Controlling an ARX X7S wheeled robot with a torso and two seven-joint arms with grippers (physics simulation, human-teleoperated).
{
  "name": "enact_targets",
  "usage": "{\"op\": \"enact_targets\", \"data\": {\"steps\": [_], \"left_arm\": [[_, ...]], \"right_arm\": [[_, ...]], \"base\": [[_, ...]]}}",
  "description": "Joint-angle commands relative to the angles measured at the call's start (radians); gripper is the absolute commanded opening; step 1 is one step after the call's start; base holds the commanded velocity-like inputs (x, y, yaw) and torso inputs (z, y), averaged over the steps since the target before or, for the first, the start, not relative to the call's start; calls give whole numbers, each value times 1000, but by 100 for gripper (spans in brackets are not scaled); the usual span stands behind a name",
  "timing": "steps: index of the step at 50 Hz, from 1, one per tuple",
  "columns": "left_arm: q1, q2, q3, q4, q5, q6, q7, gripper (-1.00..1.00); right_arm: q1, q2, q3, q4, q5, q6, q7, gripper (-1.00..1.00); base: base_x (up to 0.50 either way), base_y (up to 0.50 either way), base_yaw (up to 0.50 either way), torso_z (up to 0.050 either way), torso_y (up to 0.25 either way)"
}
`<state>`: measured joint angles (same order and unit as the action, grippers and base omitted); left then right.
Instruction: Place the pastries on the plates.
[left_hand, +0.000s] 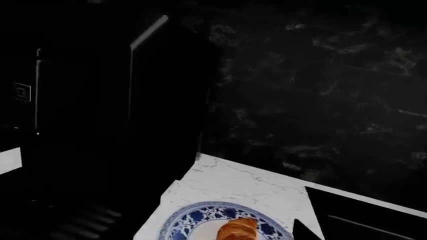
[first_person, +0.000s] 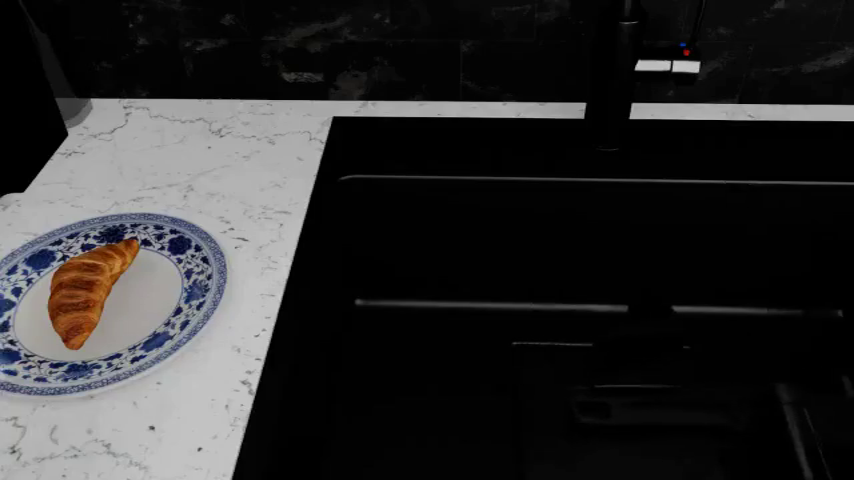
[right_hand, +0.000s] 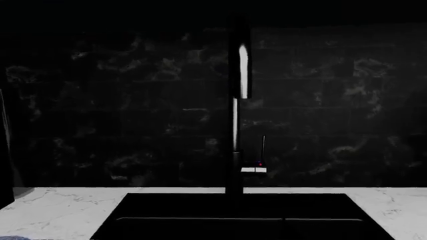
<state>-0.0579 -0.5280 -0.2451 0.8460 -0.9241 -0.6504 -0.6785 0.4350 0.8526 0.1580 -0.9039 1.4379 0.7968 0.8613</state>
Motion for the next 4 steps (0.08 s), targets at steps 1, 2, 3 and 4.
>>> {"op": "enact_targets", "data": {"steps": [1,2,3,4], "left_arm": [[7,17,48,-98,130,52,48,100],[2,20,56,-108,140,57,52,100],[-2,22,61,-117,148,61,54,100],[-4,24,63,-124,151,64,56,100]], "right_arm": [[-126,-31,32,25,-202,-21,-33,100],[-129,-35,27,30,-222,-24,-41,100],[-134,-39,26,36,-234,-29,-51,100],[-139,-42,26,40,-245,-34,-58,100]], "base": [[0,0,0,0,0],[0,0,0,0,0],[0,0,0,0,0],[0,0,0,0,0]]}}
